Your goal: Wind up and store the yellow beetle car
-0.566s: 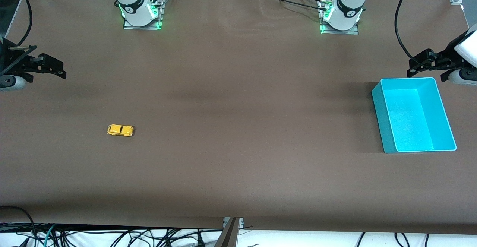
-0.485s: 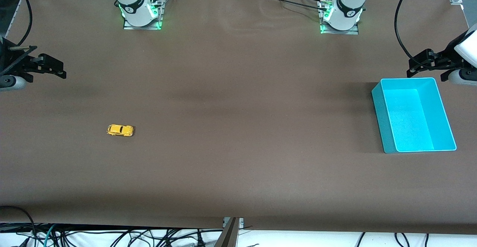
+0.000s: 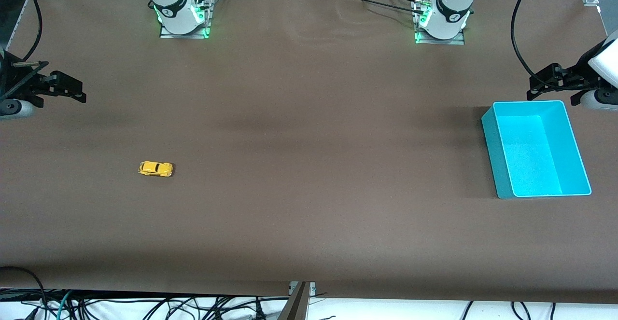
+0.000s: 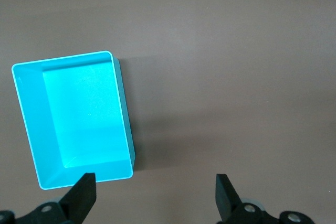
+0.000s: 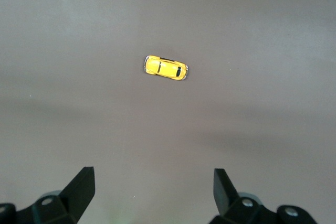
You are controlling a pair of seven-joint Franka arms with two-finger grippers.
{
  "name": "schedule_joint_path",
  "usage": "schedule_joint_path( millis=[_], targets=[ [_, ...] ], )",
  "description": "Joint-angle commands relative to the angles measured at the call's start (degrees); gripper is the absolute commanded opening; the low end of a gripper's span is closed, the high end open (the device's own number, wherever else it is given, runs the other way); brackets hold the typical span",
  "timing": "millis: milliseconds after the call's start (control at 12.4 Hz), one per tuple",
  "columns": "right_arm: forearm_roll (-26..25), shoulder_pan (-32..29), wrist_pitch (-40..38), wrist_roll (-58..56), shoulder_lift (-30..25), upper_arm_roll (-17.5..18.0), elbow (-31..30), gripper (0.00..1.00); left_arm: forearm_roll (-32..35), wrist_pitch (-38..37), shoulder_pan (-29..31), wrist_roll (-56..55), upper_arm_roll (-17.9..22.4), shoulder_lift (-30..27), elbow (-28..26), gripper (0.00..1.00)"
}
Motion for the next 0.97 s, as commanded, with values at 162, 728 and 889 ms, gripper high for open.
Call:
schedule_joint_path(
  millis=[162,728,889],
  targets=[
    [-0.92,-0.20,-0.22,0.42,0.06,0.36,0.05,1.00,-0.14,-0.54,-0.02,-0.28,-0.08,-0.25,0.21,1.00],
    [-1.01,-0.20,-0.48,-0.19,2.51,0.37,-0.30,1.00,-0.05,-0.54,0.07,0.24,-0.08,-0.34,0.12,1.00],
    [-1.01,-0.99,-2.15,-6.83,4.27,0.28,-0.22,1.00,-0.05,-0.45,0.15,0.25,0.10,-0.16,0.21,1.00]
  ],
)
